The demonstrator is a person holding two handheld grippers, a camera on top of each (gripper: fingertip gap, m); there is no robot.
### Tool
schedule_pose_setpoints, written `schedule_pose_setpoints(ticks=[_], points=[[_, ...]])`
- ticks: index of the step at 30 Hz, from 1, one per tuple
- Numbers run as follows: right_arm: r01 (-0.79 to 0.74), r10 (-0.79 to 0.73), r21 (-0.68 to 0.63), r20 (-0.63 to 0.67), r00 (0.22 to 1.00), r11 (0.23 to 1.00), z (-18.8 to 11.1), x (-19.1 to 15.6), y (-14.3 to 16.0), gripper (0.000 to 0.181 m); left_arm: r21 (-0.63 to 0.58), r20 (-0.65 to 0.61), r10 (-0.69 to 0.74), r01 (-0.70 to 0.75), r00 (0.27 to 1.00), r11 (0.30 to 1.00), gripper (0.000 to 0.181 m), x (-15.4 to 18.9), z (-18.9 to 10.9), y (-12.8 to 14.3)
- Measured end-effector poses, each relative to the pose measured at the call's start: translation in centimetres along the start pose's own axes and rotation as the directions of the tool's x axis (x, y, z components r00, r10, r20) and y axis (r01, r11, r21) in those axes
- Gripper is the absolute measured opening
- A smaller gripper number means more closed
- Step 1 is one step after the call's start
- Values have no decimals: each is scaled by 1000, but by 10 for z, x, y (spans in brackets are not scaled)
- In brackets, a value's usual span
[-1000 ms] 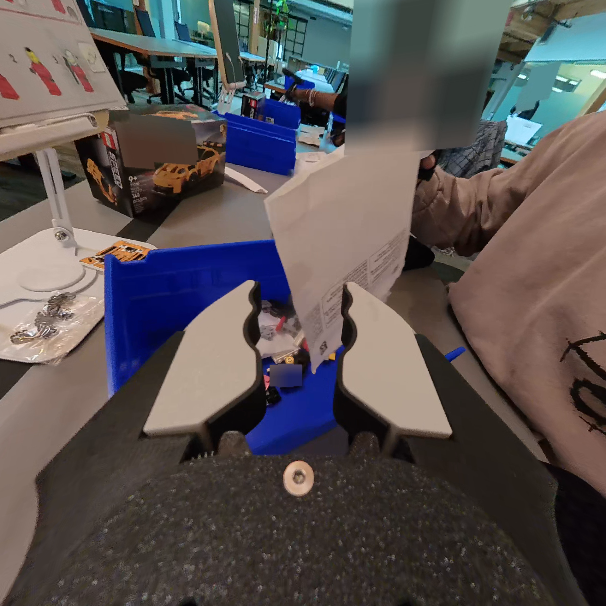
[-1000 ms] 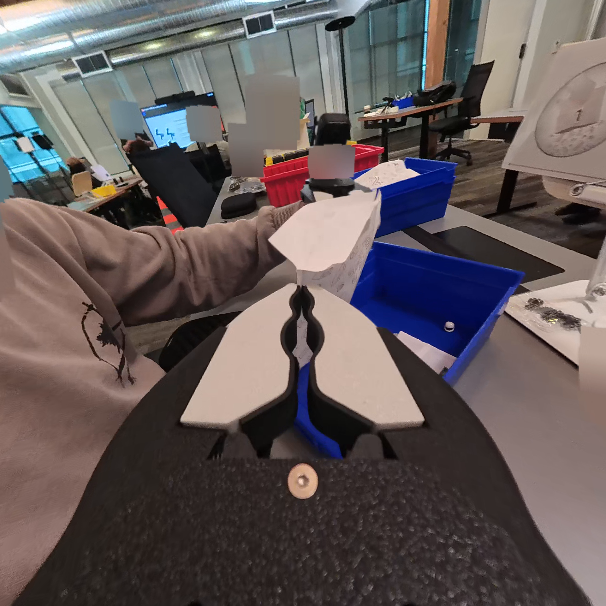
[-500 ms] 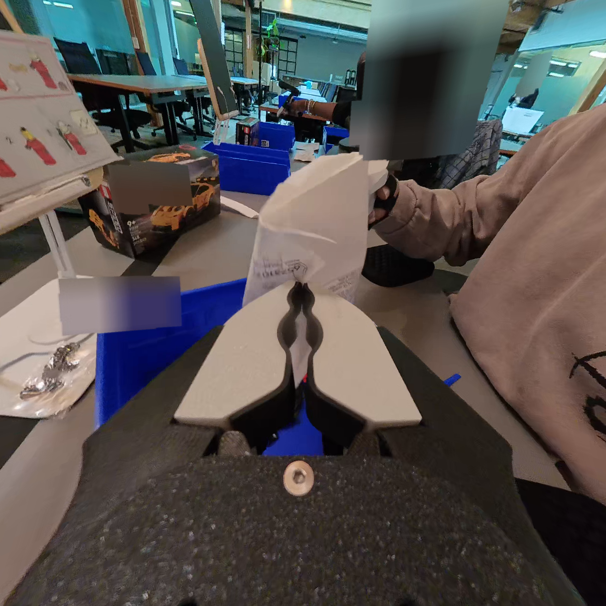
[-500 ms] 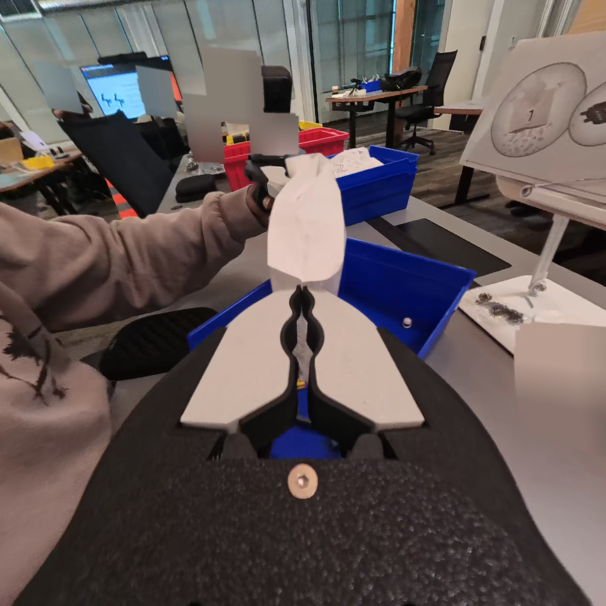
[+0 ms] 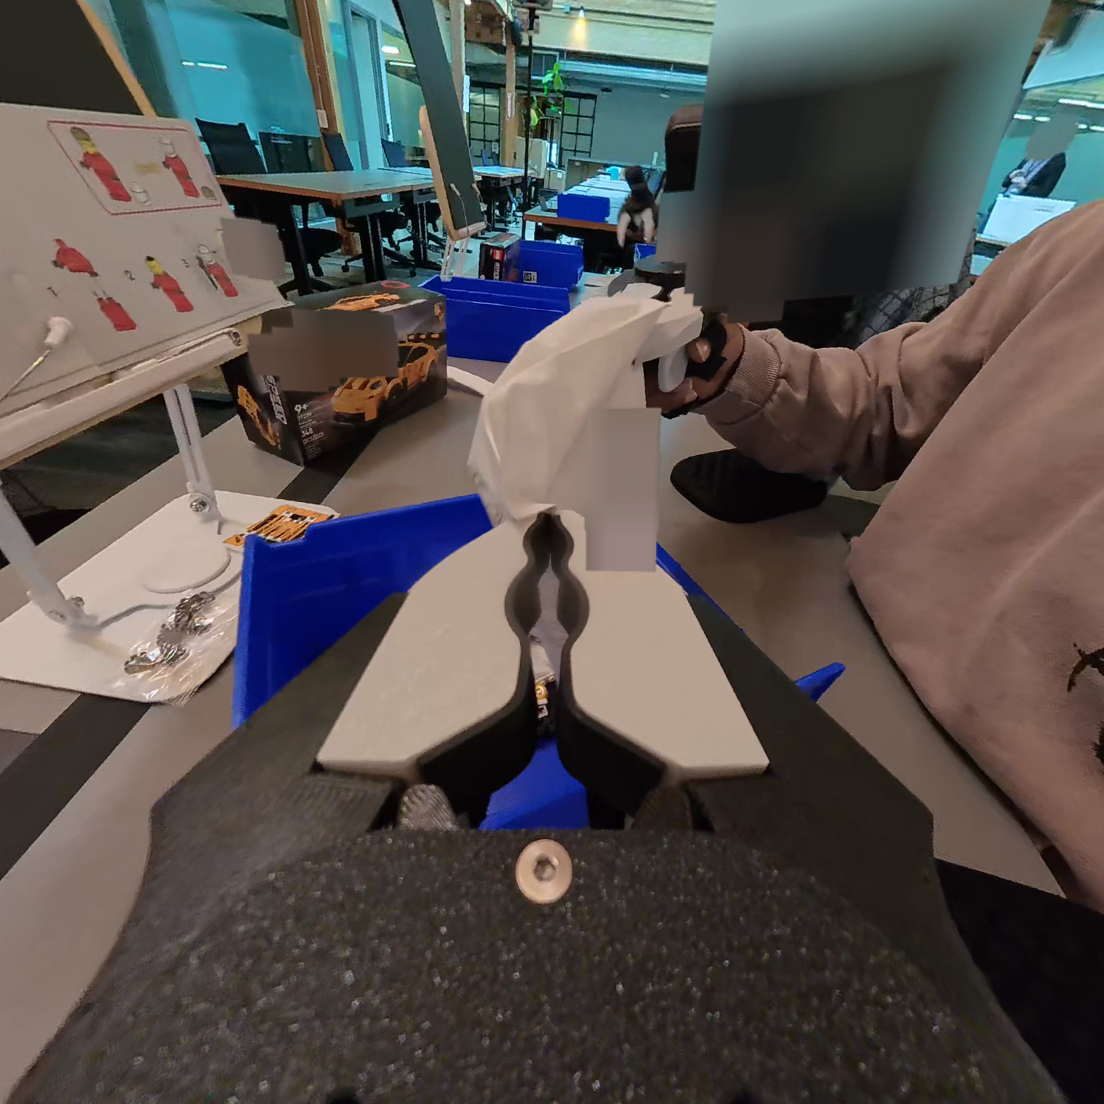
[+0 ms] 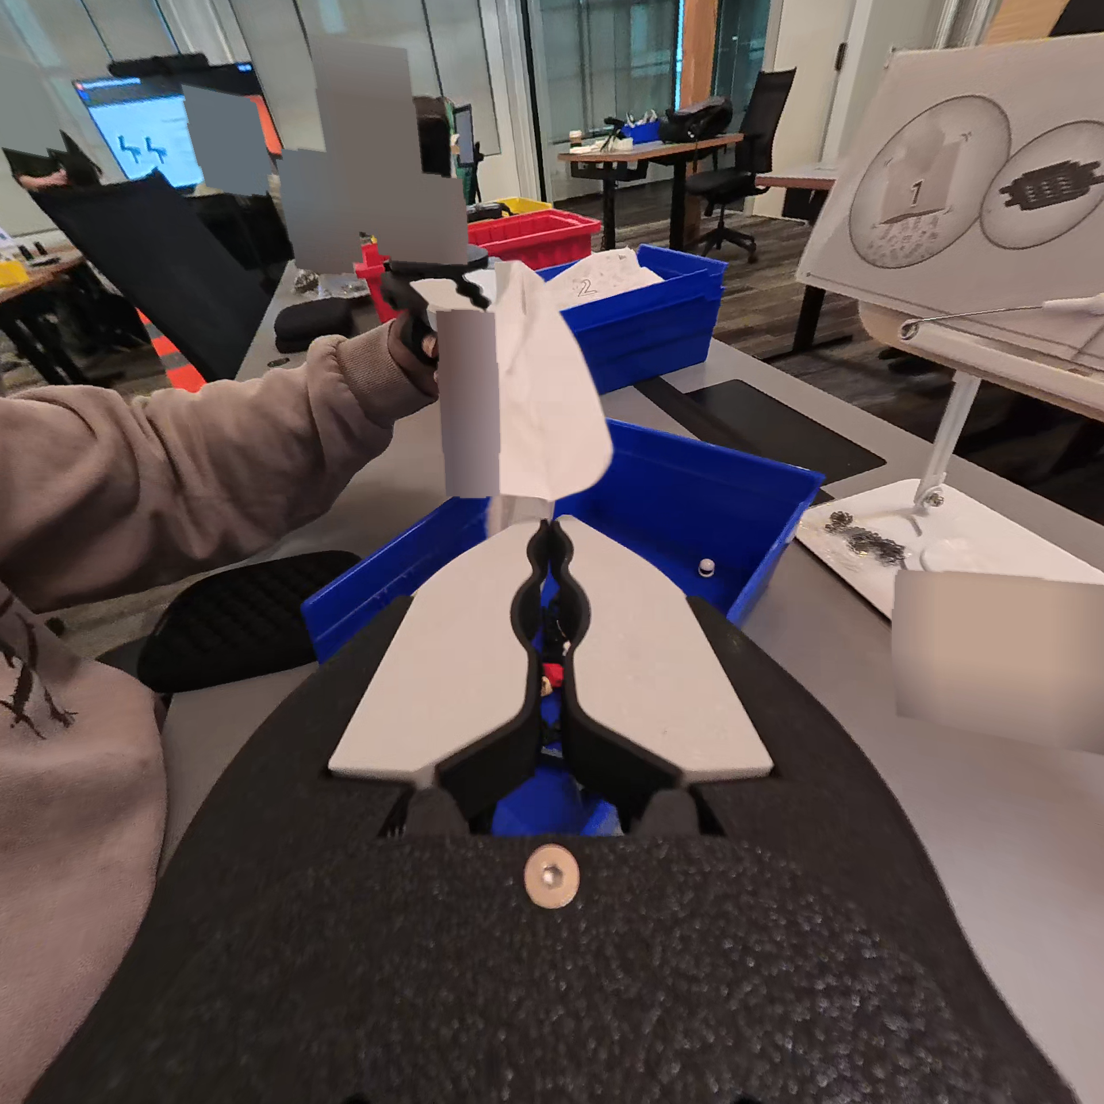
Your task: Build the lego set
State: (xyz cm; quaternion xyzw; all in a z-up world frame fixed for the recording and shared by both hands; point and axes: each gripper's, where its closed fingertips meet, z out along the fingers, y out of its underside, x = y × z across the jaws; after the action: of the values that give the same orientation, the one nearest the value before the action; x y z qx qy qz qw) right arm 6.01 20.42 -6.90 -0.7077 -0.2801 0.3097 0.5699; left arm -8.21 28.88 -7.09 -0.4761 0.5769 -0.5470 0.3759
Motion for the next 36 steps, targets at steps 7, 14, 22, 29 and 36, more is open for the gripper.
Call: schedule_pose_setpoints(ticks=[7, 14, 22, 29, 36], points=[[-5, 5, 0, -5, 1000, 1000, -8, -4, 1, 0, -43, 11, 4, -4, 1000, 999, 1, 3, -2, 7], [62, -62, -6, -57, 996, 998, -14, 1, 6, 0, -64, 71, 50, -46, 996, 997, 1, 0, -9, 4], [459, -449, 8, -192, 873, 889, -24, -8, 2, 0, 55, 143, -91, 84, 985, 995, 39, 1, -25, -2], [806, -781, -36, -276, 560, 591, -30, -38, 4, 0, 67, 13, -396, 395, 918, 916, 52, 54, -16, 33], [933, -902, -24, -267, 339, 358, -39, -85, 7, 0, 114, -246, -614, 652, 750, 750, 73, 99, -20, 54]])
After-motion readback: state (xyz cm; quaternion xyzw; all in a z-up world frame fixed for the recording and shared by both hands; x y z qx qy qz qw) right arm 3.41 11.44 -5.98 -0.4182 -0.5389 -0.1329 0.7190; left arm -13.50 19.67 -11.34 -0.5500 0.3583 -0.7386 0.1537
